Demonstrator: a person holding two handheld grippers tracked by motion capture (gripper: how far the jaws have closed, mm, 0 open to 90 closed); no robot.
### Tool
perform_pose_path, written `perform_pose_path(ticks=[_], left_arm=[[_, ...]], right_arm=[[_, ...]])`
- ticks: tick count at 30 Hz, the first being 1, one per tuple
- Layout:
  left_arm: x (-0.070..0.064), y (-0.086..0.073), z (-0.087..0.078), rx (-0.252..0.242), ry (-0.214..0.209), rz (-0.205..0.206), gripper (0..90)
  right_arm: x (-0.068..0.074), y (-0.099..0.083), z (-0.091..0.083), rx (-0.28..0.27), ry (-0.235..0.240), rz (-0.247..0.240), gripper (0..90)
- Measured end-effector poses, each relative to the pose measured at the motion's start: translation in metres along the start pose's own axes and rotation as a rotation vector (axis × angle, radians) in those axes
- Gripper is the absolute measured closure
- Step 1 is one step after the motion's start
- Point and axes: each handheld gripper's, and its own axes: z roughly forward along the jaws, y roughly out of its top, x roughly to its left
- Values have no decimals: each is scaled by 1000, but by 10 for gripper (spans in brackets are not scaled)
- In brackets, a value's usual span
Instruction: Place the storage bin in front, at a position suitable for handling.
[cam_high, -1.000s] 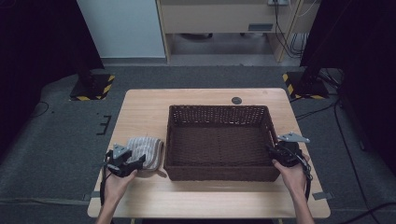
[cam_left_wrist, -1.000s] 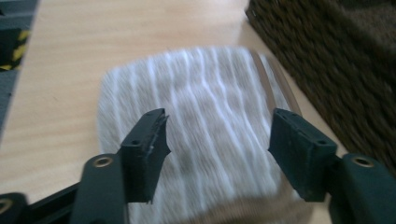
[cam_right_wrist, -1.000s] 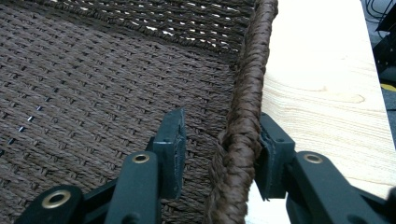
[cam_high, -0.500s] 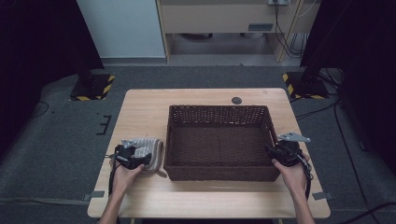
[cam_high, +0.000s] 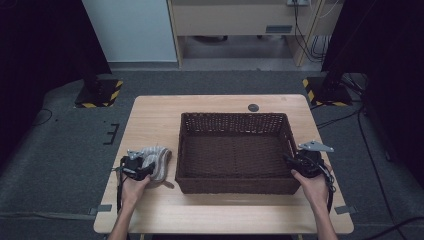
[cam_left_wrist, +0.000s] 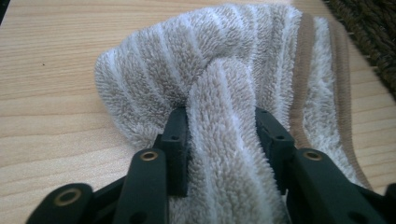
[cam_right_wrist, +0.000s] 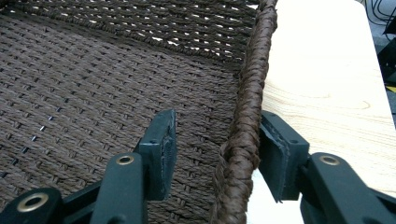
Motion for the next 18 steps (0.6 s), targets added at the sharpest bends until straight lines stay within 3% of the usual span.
perform_pose_path(ticks=[4, 6, 10, 12, 18], left_arm=[[-2, 1, -3, -4, 4, 19, 648], [-2, 2, -7, -11, -14, 7, 649], [-2, 6, -22, -71, -46, 0, 647], [-2, 10, -35, -128, -64, -3, 645], [-6, 18, -52, -208, -84, -3, 642]], right_arm=[[0, 0, 0, -2, 0, 0, 506], [-1, -1, 0, -5, 4, -2, 507], [-2, -1, -1, -7, 4, 4, 507], [-1, -1, -2, -10, 7, 3, 507], [-3, 3, -4, -22, 8, 6, 507]])
